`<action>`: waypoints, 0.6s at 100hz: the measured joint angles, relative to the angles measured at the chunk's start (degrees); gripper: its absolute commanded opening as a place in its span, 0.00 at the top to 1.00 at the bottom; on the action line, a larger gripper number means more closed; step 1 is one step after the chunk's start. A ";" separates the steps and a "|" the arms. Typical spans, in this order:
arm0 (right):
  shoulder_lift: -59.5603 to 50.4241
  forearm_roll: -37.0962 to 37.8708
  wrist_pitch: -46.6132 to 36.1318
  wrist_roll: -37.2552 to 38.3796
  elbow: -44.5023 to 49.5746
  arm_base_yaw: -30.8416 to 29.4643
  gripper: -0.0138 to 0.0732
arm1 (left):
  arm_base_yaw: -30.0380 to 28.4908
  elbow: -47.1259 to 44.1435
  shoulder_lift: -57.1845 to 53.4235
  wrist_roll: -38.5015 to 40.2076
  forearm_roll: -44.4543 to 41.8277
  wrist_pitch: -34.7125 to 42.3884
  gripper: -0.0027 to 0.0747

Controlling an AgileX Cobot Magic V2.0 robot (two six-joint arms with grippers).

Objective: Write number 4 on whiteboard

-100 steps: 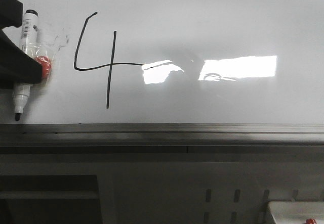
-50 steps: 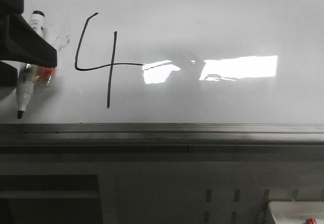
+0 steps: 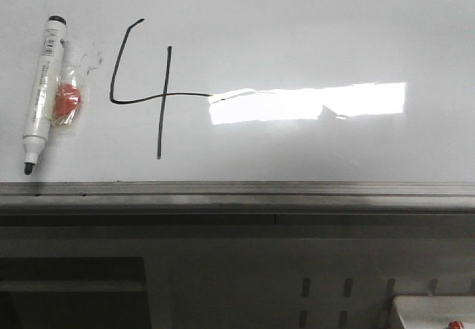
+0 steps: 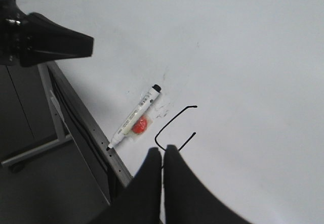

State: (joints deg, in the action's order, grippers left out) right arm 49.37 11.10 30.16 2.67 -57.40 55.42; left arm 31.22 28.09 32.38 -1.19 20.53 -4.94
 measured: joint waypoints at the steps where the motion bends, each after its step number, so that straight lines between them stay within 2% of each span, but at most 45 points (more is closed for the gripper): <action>1: -0.99 0.21 -0.56 0.00 0.50 0.00 0.90 | 0.00 -0.17 -0.46 0.00 -0.39 -0.17 0.99; 19: -15.11 1.87 -7.09 0.12 14.43 0.00 0.90 | 0.00 -5.08 -11.38 -0.13 -8.16 -3.20 0.99; 32: -24.62 2.24 -7.65 0.12 23.38 0.00 0.90 | 0.00 -9.50 -18.19 -0.58 -12.18 -3.85 0.99; 44: -32.52 2.36 -7.65 0.22 29.73 0.00 0.90 | 0.00 -11.80 -23.03 -0.58 -12.86 -4.10 0.99; 60: -39.74 2.36 -7.28 0.22 32.78 0.00 0.90 | 0.00 -12.37 -25.73 -0.58 -11.53 -4.36 0.99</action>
State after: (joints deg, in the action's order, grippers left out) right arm 9.63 13.46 22.88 2.89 -24.62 55.42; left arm 31.22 15.72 6.65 -1.76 8.99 -9.31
